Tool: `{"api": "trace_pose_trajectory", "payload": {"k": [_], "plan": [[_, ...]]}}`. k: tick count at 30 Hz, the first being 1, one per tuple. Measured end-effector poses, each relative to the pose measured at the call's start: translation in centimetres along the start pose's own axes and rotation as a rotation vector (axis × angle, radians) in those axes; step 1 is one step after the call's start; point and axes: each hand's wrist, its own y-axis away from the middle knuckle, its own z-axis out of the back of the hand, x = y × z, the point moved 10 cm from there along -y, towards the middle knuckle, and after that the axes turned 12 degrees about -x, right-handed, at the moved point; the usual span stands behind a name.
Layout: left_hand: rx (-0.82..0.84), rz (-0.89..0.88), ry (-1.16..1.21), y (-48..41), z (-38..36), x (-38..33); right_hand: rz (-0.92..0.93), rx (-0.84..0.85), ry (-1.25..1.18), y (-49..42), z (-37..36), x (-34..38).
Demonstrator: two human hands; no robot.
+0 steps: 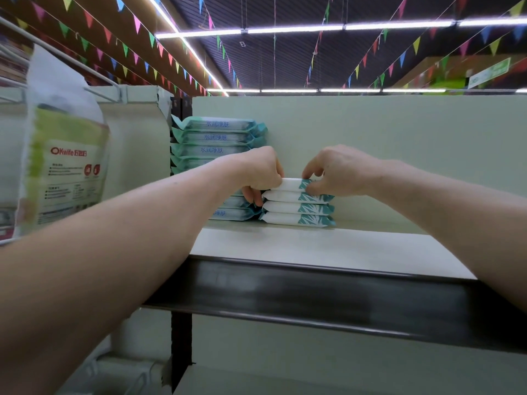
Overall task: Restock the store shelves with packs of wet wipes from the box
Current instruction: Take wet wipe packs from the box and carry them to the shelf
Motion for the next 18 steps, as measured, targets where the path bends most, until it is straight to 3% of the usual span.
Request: {"api": "trace_pose_trajectory", "payload": {"k": [12,18], "plan": [[-0.012,0.023,-0.124,0.2,0.2,-0.1,0.036,0.044,0.116,-0.1,-0.5,1.2],[-0.143,-0.055,-0.261,1.2,2.1,-2.0,0.066,0.116,0.160,0.5,-0.1,1.6]]}}
